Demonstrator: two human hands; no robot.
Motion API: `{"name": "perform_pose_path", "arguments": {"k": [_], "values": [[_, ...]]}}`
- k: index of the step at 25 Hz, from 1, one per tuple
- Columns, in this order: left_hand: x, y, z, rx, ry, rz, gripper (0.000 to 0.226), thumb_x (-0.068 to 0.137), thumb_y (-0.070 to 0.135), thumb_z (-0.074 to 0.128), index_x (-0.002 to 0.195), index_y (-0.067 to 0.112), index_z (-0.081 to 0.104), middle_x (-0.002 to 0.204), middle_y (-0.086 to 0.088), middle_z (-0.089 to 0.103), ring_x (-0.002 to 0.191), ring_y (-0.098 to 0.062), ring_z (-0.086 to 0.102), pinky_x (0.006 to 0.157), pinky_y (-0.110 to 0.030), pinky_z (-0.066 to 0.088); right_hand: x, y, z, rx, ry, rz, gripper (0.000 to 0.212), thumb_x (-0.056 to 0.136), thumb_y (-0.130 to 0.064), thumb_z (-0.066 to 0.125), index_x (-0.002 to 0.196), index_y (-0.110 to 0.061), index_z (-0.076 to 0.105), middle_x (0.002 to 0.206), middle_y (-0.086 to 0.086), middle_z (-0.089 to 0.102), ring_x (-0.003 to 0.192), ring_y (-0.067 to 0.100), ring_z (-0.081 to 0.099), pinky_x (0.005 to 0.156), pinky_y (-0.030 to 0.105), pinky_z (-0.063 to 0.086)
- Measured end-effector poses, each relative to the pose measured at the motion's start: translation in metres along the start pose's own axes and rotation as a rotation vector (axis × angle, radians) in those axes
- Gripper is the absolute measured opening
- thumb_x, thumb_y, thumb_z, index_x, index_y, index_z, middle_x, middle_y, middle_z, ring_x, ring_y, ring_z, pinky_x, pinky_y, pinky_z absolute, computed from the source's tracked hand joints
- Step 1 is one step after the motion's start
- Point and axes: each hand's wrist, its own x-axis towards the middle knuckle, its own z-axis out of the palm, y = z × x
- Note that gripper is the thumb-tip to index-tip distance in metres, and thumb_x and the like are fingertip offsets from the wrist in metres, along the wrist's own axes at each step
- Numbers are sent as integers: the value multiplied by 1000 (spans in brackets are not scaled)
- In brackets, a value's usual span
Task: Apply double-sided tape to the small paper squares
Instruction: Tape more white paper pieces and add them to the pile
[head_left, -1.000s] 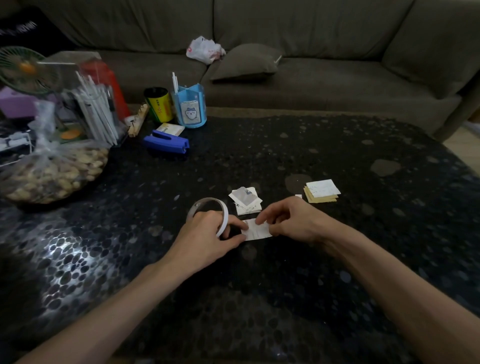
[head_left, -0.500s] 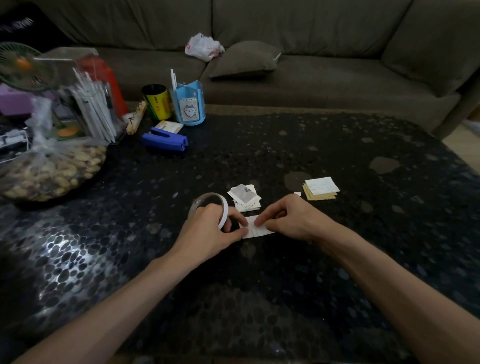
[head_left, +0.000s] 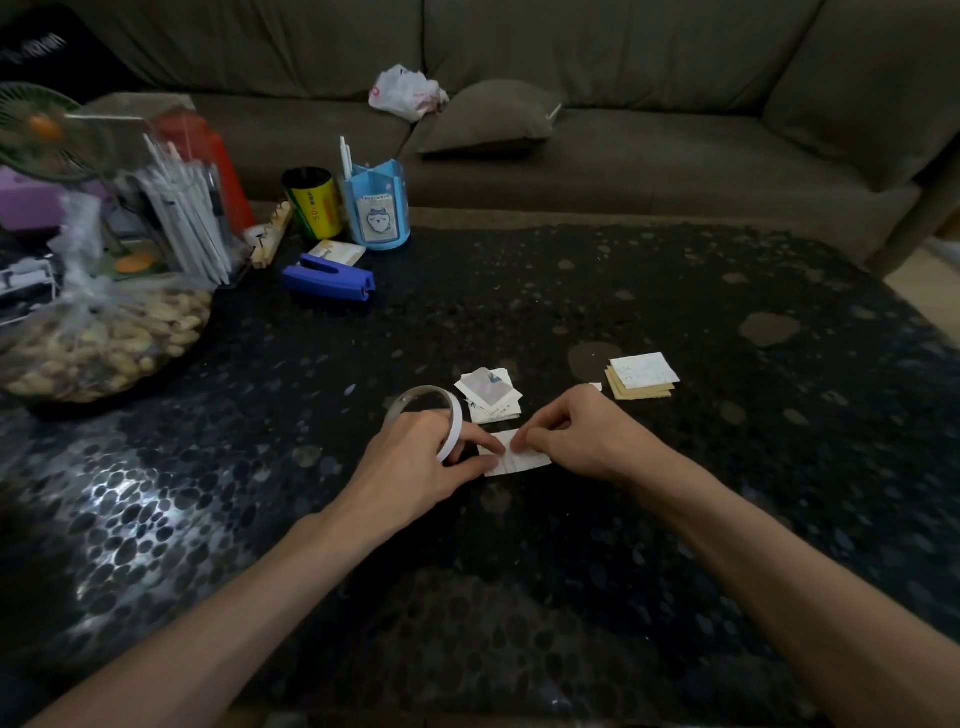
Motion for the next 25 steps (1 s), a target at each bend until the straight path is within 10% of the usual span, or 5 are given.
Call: {"name": "perform_pose_path", "arguments": {"k": [6, 25], "values": [[2, -1, -4, 148, -33, 60, 20, 95, 48, 68, 114, 50, 73, 84, 21, 56, 81, 4, 51, 70, -23, 41, 1, 3, -5, 7, -7, 19, 10, 94, -34, 76, 100, -30, 84, 103, -10, 75, 96, 4, 64, 86, 25, 47], [4, -2, -4, 209, -61, 74, 25, 97, 50, 63, 122, 49, 69, 109, 19, 62, 97, 1, 52, 74, -23, 40, 5, 0, 5, -49, 101, 1, 16, 86, -38, 84, 74, -32, 75, 81, -10, 72, 79, 3, 65, 63, 17, 47]]}}
